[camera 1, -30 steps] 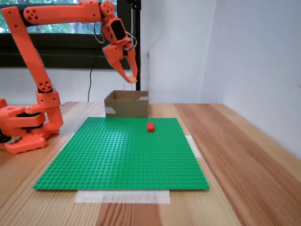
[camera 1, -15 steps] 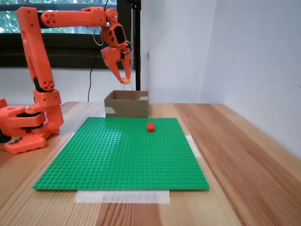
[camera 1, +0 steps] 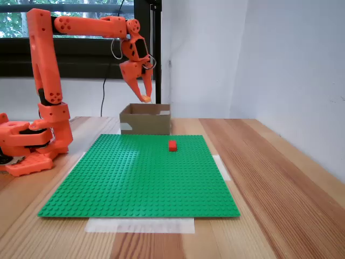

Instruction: Pick the yellow lego block and put it in the box.

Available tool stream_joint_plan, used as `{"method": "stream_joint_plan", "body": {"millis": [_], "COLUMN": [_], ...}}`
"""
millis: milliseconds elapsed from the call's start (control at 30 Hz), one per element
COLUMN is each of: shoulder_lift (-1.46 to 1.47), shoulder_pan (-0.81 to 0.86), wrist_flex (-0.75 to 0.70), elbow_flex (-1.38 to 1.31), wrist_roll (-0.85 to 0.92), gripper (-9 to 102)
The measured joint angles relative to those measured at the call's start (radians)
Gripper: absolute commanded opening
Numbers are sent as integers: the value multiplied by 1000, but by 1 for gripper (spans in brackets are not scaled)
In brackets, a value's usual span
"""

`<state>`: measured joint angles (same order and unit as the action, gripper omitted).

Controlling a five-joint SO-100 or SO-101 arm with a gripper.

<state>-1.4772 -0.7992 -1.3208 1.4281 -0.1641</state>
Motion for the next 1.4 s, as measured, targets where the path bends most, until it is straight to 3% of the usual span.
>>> {"method": "stream_joint_plan", "body": {"millis": [1400], "shoulder_lift": [287], "shoulder_pan": [28], "wrist_flex": [115], "elbow_flex": [-37], "wrist_roll": [-63], "gripper": [9]}}
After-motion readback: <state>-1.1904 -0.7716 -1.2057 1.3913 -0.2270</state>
